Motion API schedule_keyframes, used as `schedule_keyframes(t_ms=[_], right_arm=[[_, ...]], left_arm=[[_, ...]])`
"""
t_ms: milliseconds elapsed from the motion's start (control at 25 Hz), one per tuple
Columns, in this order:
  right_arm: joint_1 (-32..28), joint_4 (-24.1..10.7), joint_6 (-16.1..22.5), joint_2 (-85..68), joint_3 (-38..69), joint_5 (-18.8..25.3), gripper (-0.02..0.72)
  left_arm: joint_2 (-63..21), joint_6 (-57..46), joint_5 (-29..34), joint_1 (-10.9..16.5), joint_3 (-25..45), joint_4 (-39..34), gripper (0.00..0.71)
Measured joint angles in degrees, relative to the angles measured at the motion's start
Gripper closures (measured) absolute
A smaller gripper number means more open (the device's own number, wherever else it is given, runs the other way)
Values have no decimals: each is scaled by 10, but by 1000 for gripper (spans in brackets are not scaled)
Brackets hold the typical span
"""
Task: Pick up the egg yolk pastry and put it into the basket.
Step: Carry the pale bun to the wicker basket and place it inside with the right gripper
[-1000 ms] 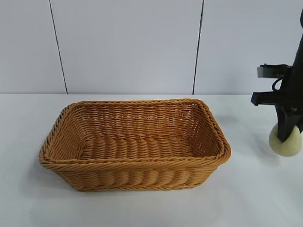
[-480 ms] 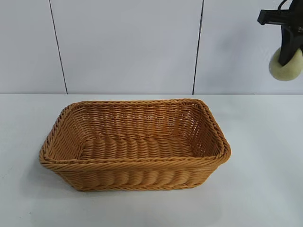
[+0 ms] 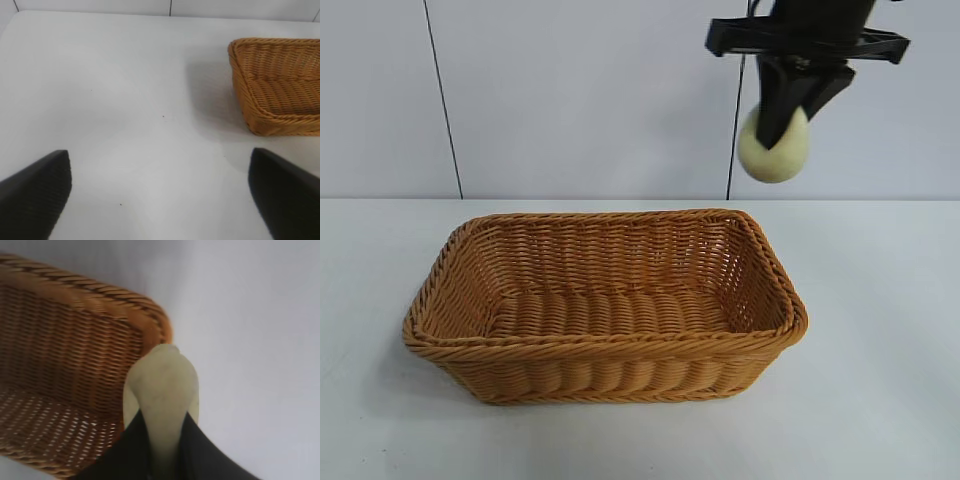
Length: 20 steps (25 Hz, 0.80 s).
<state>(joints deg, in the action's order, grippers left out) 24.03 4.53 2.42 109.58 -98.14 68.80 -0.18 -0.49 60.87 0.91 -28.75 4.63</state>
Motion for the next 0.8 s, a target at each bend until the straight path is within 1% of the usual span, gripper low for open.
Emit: schedule_keyframes(t_ms=[160,320,400,520,800], right_arm=[[66,3,18,7,-1,-24,627],[107,4,32,42,-1,-47,627],[116,4,44,65,-1,-68,627],[119,3,49,102,-1,-97,627],[119,2,51,180,-1,-117,627]], left_arm=[[0,0,0,0,0,0,18],[0,0,0,0,0,0,18],[0,0,0,0,0,0,18],[0,0,0,0,0,0,18],[0,0,0,0,0,0,18]])
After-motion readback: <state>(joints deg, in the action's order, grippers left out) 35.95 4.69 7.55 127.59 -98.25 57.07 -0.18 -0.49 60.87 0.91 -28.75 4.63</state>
